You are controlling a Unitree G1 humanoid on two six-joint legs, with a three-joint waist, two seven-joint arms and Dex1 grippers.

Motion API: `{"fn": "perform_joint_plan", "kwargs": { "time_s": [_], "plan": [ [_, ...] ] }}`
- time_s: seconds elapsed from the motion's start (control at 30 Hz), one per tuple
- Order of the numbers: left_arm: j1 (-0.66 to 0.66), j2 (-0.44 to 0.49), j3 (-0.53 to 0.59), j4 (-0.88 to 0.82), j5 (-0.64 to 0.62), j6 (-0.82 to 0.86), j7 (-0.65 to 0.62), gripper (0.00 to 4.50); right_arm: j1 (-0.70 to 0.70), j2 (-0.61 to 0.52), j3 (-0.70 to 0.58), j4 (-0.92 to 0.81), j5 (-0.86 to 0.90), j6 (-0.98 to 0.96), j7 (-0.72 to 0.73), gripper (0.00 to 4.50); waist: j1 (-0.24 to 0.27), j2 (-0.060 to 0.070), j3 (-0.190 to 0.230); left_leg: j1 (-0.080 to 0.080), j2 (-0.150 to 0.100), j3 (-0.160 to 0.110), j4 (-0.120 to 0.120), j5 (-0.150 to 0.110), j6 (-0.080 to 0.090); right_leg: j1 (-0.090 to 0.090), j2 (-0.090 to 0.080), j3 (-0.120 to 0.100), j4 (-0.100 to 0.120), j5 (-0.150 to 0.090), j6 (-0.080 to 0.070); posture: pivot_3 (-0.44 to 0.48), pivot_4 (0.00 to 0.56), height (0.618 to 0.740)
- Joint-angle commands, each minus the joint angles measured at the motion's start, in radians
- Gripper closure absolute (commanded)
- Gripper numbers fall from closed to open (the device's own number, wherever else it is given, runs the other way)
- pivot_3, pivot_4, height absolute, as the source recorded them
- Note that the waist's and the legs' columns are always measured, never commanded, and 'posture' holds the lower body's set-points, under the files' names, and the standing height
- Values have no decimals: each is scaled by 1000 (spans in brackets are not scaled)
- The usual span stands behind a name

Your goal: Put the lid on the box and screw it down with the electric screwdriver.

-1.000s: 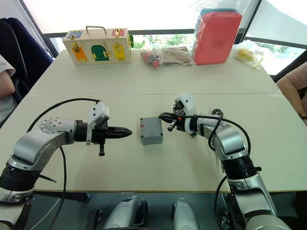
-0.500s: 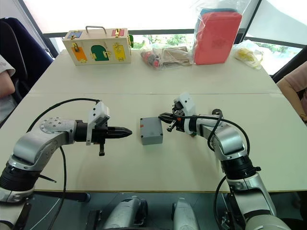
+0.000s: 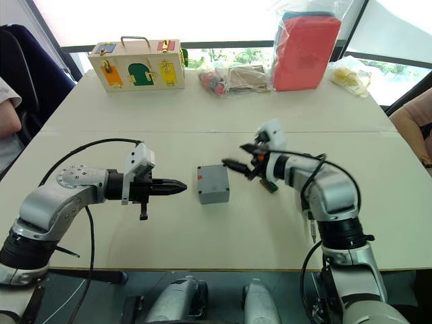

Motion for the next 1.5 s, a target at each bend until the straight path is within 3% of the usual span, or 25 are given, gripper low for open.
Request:
{"fn": "perform_joint_plan", "kwargs": {
  "time_s": [0.03,0.23,0.43,0.6,0.9,1.17,1.3,1.5],
  "plan": [
    [-46,5,24,-58,-37,-5,-20,4500,-105,-50,-174,-38,83,175,-94,184,0,0,0,0,0,0,-1,0,0,0,0,0,0,0,0,0,150,740],
    [-103,1,-15,-72,-25,-36,-46,4500,-282,-146,-308,60,93,529,-206,184,-6,0,0,0,0,0,-3,0,0,-1,-1,0,-1,-1,-3,0,150,740],
    [-110,31,-60,-84,7,-93,-116,4500,-257,-501,-2,210,223,643,-148,184,-7,1,0,-1,-2,1,-5,0,1,-2,-4,-1,-3,-4,-7,0,150,740],
    [-107,18,-88,-77,44,-131,-112,4500,-253,-622,171,344,348,643,-148,184,-27,1,0,0,-2,2,-4,-1,3,0,-4,-1,-5,-4,-7,0,150,740],
    [-53,-12,-105,-151,48,-118,-61,4500,-313,-648,420,428,436,643,-137,184,-23,1,1,-1,-2,2,-3,-2,4,1,-4,-1,-6,-3,-6,0,150,740],
    [-43,-17,-107,-161,46,-111,-36,4500,-377,-569,541,513,366,643,-110,184,-21,1,1,-1,-2,2,-3,-2,5,1,-4,-1,-6,-3,-6,0,150,740],
    [-35,-29,-107,-169,40,-103,-16,4500,-355,-548,608,475,270,643,-81,184,-20,1,1,-1,-2,2,-3,-2,5,1,-3,-1,-6,-3,-6,0,150,740],
    [-13,-37,-100,-168,47,-101,11,4500,-313,-537,642,433,166,627,-20,2060,-18,0,0,-1,-2,1,-1,-3,5,3,-4,-2,-6,-3,-6,0,150,740]
  ]
}}
